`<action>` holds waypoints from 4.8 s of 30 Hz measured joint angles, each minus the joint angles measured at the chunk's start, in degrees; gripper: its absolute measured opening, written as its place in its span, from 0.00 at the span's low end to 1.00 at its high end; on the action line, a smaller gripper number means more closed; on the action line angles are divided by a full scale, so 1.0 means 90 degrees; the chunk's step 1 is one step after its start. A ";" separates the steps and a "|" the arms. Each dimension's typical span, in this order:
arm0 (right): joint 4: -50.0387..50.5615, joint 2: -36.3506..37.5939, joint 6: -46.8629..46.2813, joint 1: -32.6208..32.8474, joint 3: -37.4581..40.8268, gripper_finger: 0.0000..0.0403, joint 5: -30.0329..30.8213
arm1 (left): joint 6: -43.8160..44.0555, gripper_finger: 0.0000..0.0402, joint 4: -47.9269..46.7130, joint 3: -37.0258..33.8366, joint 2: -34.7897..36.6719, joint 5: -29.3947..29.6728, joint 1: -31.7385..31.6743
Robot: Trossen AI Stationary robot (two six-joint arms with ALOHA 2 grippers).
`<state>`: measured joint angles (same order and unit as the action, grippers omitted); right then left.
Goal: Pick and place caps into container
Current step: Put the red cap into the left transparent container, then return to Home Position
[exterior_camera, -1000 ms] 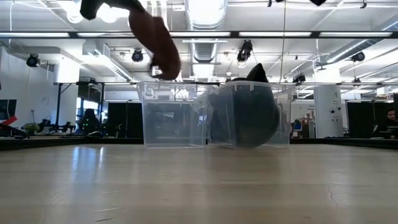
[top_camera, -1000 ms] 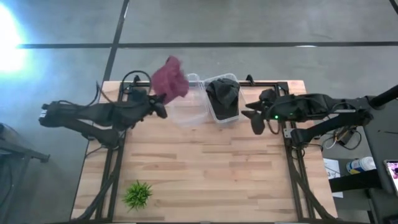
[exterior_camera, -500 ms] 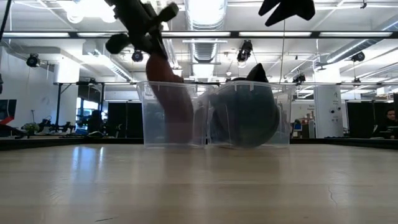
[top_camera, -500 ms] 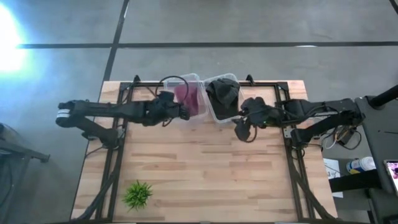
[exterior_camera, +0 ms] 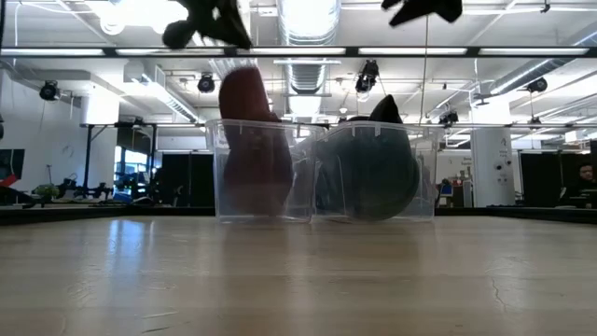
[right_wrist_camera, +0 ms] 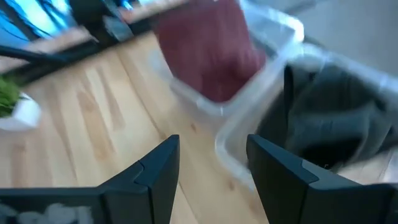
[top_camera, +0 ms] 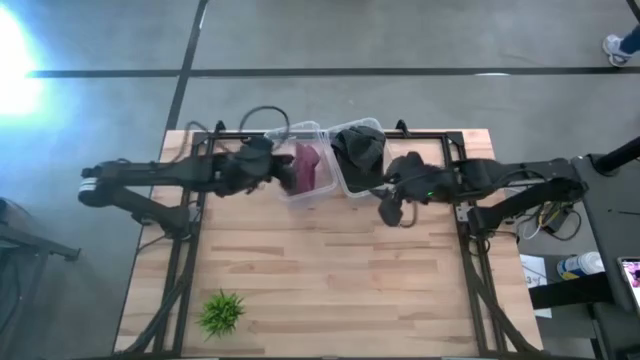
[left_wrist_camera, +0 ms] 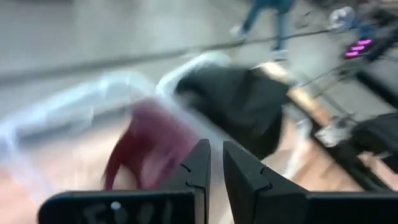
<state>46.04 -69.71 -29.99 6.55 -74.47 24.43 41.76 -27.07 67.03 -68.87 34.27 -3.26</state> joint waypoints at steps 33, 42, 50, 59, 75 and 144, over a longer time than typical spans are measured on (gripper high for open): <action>-0.2862 0.3936 0.0427 -0.0593 0.3229 0.45 -0.1830 | -0.1801 0.09 0.4430 -0.3613 0.2745 -0.3918 0.0244; -0.3475 0.5898 0.0141 -0.0610 0.4899 0.45 -0.2100 | -0.1208 0.09 0.6218 -0.5910 0.4387 -0.4102 0.0153; -0.3407 0.7743 0.0296 -0.0608 0.5751 0.45 -0.2078 | -0.1338 0.09 0.6236 -0.6797 0.5887 -0.3760 0.0074; -0.3285 0.6741 0.0456 -0.0608 0.5779 0.45 -0.2050 | -0.1266 0.09 0.6210 -0.7383 0.6427 -0.3052 0.0072; -0.3294 0.5540 0.0454 -0.0605 0.6340 0.45 -0.2050 | -0.1258 0.09 0.4175 -0.7394 0.6894 -0.3032 0.0067; -0.3461 0.7330 0.1804 -0.0652 0.7622 0.45 -0.2058 | -0.4564 0.09 0.3327 -0.7381 0.7622 -0.2434 -0.0130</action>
<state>14.89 -3.74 -13.76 0.69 -5.87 5.91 0.69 2.87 0.60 -0.27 12.36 -4.42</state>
